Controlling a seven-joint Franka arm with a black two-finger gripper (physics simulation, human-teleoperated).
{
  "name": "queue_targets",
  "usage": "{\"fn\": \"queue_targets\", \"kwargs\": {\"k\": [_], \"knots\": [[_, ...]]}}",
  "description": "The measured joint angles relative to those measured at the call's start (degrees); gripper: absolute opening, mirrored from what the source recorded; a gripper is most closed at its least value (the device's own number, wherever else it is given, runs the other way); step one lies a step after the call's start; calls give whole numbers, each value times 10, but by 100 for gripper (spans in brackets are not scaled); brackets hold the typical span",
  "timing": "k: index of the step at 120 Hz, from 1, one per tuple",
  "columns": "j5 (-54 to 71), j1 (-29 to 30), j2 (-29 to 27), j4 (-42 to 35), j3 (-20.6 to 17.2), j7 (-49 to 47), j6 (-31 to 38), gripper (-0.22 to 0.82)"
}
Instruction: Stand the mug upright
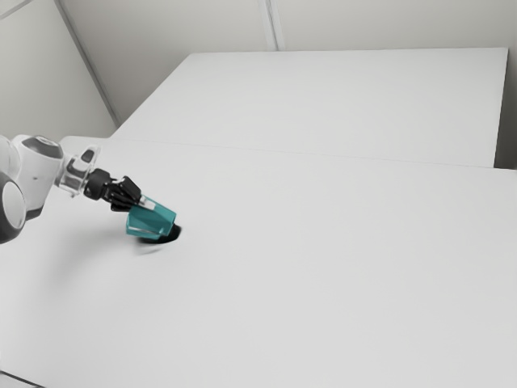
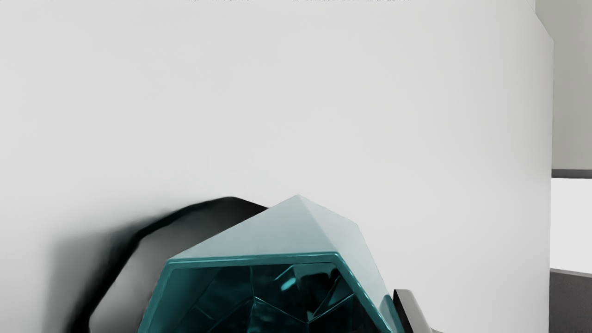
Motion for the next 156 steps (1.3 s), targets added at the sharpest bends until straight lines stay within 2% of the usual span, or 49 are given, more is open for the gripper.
{"fn": "queue_targets", "kwargs": {"k": [20,41,83,114,156], "knots": [[19,-16,-24,3,-1,-6,1,-17],[92,-26,-44,24,-23,-21,4,-17],[282,-166,-80,16,-23,-83,91,-17],[434,-253,-57,21,-22,-134,168,-17],[500,-331,-19,29,-12,-190,252,-18]]}}
